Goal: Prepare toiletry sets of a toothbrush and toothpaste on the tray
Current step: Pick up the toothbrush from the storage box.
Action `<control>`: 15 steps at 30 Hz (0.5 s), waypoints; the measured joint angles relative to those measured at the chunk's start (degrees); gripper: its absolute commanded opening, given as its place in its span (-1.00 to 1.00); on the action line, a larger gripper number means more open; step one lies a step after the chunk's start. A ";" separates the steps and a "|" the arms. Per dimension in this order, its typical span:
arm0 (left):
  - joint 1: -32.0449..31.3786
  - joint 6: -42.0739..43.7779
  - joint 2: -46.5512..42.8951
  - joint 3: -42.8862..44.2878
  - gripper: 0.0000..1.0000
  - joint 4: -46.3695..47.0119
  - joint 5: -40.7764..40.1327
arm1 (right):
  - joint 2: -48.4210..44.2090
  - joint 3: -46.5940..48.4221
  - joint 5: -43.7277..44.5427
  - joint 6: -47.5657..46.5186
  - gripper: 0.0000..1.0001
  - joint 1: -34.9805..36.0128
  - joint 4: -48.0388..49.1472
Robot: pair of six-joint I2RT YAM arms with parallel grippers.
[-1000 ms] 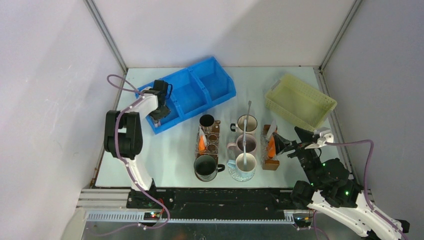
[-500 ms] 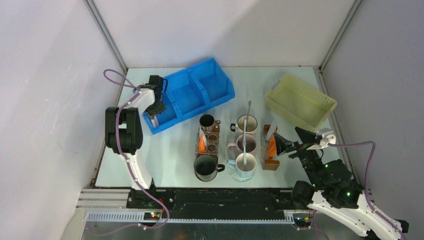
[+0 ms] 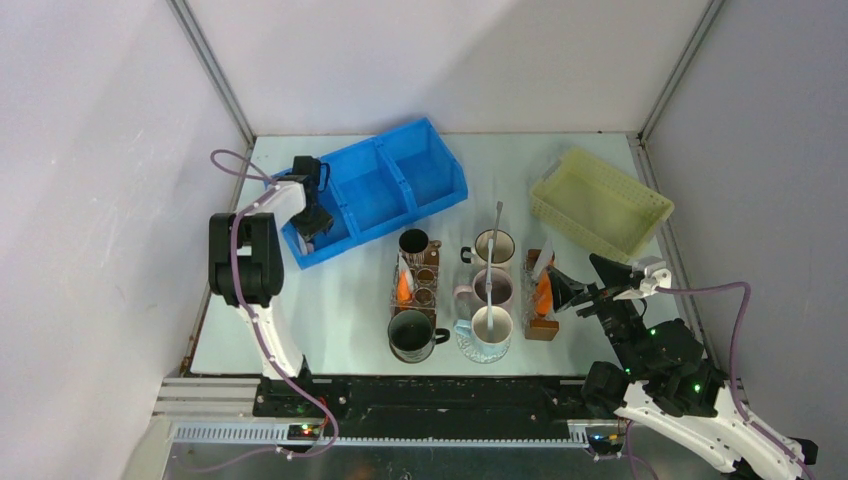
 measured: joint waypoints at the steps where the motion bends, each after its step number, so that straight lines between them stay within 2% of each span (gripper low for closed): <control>1: 0.00 0.33 0.00 -0.22 -0.12 0.20 0.63 | 0.00 0.00 0.00 0.00 0.95 0.02 0.00; 8: 0.00 2.84 0.00 -0.55 -0.02 0.33 0.11 | -0.11 0.00 0.09 0.00 0.95 0.48 0.00; 15: 0.00 11.32 -0.02 2.93 0.10 -1.46 -5.40 | -0.35 0.00 0.26 -0.02 0.95 0.94 0.00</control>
